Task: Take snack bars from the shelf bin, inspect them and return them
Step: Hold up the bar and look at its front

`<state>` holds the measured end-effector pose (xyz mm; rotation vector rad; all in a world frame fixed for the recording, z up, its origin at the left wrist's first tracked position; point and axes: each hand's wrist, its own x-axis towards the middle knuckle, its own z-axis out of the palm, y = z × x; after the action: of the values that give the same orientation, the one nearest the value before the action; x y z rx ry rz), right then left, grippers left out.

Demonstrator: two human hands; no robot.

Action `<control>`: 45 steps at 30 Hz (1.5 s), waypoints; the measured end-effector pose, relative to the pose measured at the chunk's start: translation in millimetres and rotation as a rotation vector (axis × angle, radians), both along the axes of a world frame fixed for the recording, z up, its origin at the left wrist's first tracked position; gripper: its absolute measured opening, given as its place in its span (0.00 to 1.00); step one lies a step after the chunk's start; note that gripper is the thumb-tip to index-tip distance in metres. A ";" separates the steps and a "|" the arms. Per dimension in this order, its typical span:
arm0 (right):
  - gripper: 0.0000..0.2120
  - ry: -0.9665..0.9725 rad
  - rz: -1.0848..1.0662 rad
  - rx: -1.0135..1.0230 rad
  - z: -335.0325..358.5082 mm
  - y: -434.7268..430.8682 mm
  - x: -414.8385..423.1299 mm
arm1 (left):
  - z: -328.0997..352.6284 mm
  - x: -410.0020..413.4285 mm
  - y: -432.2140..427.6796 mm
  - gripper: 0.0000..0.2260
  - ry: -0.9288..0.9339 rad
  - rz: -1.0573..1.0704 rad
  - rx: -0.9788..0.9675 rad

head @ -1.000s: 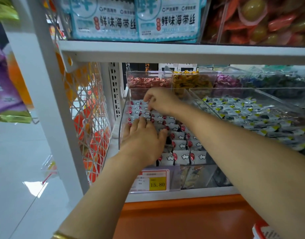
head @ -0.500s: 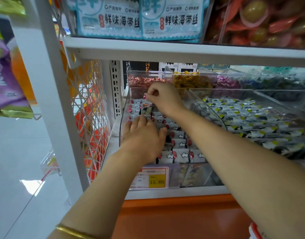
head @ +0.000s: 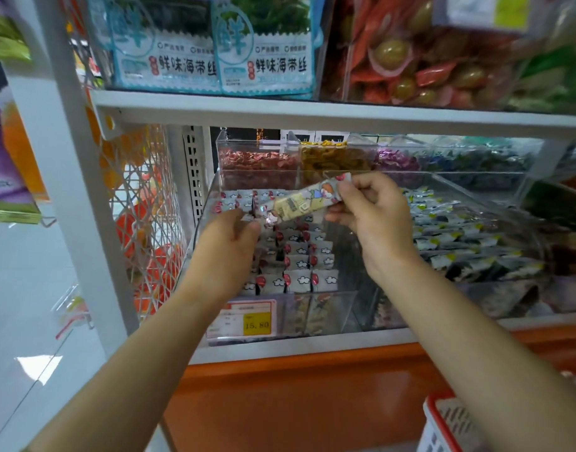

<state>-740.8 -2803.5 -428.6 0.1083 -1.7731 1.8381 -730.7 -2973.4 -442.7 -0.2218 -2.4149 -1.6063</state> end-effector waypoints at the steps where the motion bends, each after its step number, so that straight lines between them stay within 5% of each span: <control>1: 0.03 -0.012 0.021 -0.050 -0.7 1.7 6.6 | 0.0 4.6 0.1 0.14 -0.037 -0.017 0.070; 11: 0.05 -0.131 0.249 -0.269 -7.5 8.3 44.0 | -1.3 26.2 -2.7 0.05 -0.190 -0.144 0.635; 18: 0.07 -0.123 0.325 -0.284 -12.3 14.6 49.9 | -2.8 26.0 -1.5 0.03 -0.188 -0.191 0.706; 22: 0.10 -0.146 0.291 -0.241 -13.9 17.5 49.1 | -1.3 25.2 -2.9 0.06 -0.161 -0.206 0.648; 29: 0.04 -0.173 0.259 -0.197 -16.8 15.1 44.7 | 3.6 27.8 -7.2 0.16 0.026 -0.147 0.249; 34: 0.04 -0.142 0.255 -0.174 -18.2 15.1 42.6 | 6.9 32.2 -10.3 0.15 -0.032 -0.192 0.060; 45: 0.06 -0.158 0.236 0.059 -21.2 14.4 41.6 | 4.7 28.2 -10.2 0.09 -0.063 -0.236 0.100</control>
<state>-699.2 -2789.1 -449.9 0.2084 -1.9960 2.0066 -702.5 -2983.7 -438.0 -0.4596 -2.4226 -1.8540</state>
